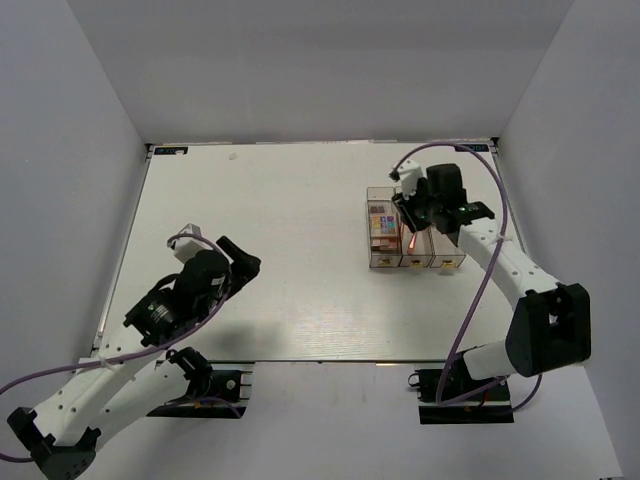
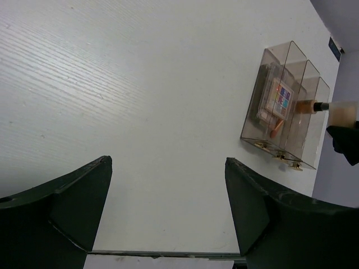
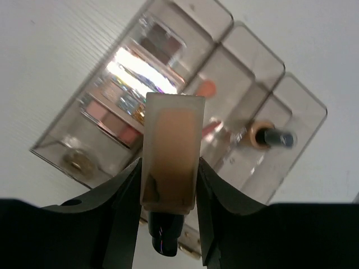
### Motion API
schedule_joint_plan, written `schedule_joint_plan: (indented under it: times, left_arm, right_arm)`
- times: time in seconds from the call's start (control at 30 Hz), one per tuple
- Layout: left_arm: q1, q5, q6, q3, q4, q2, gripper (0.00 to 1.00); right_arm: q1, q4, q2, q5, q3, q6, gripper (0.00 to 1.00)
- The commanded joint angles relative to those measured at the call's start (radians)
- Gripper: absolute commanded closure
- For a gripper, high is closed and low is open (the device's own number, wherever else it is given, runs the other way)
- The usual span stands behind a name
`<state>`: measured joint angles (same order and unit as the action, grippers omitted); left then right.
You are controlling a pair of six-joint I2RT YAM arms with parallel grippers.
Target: Organize the makeup
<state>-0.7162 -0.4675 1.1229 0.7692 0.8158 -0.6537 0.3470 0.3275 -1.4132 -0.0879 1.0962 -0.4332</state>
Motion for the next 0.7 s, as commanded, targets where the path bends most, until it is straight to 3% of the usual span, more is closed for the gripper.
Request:
schedule_joint_plan:
  times: [0.0,0.33,0.67]
  left_arm:
    - [0.003,0.038,-0.055,-0.005,-0.101,-0.035,0.09]
    - [0.003,0.081,-0.103,0.004,-0.159,-0.118,0.08]
    - [0.003,0.089,-0.094,-0.016,-0.165,-0.106,0.08]
  right_arm:
    - [-0.096,0.024,0.071,0.014,-0.044,0.034,1.0]
    - [-0.264,0.025,0.01,0.014,-0.078,0.077,1.0]
    - [-0.336,0.002,-0.11,-0.015,-0.059,0.079,0.98]
